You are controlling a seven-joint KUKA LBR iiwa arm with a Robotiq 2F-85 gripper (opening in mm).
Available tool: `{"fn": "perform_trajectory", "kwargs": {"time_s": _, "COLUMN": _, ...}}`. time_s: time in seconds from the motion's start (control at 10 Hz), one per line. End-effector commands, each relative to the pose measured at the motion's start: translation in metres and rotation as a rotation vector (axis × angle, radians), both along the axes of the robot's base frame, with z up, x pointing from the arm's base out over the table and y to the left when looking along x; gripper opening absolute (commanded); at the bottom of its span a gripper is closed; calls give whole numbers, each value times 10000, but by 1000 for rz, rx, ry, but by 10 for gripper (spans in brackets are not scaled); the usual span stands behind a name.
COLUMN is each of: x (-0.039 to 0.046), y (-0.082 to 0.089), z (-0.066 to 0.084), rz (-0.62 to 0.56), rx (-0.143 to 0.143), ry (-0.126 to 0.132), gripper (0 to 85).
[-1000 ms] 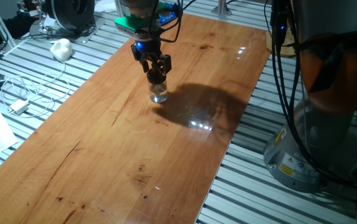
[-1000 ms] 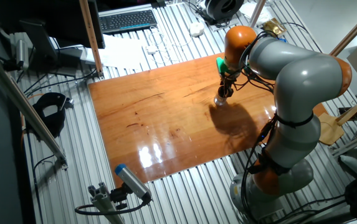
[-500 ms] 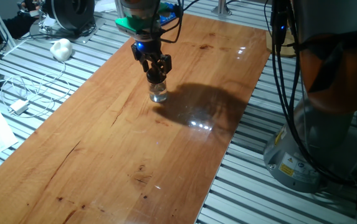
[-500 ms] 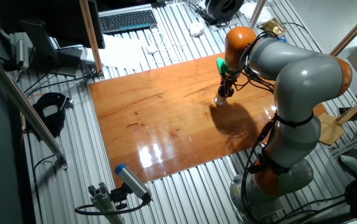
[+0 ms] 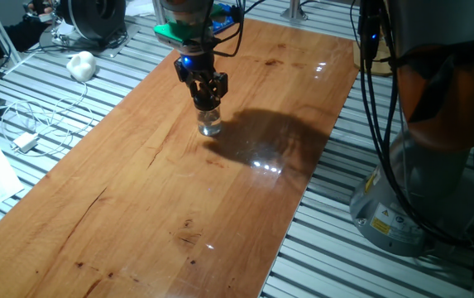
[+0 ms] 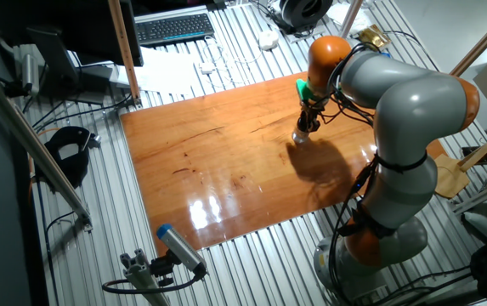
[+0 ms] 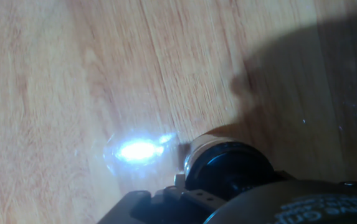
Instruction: Unscrew the lid from the jar
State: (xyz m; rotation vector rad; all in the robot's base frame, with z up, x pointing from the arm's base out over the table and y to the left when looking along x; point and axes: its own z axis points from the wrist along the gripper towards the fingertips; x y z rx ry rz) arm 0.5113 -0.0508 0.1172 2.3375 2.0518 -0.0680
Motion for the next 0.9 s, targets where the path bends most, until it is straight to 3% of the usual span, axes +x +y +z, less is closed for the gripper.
{"fn": "perform_trajectory", "kwargs": {"time_s": 0.0, "x": 0, "y": 1, "z": 5, "rz": 10, "rx": 3, "ry": 3, "gripper": 510}}
{"fn": "perform_trajectory", "kwargs": {"time_s": 0.1, "x": 0, "y": 2, "z": 6, "rz": 24, "rx": 6, "ry": 3, "gripper": 340}}
{"fn": "perform_trajectory", "kwargs": {"time_s": 0.8, "x": -6, "y": 14, "z": -1, "rz": 192, "rx": 32, "ry": 36, "gripper": 340}}
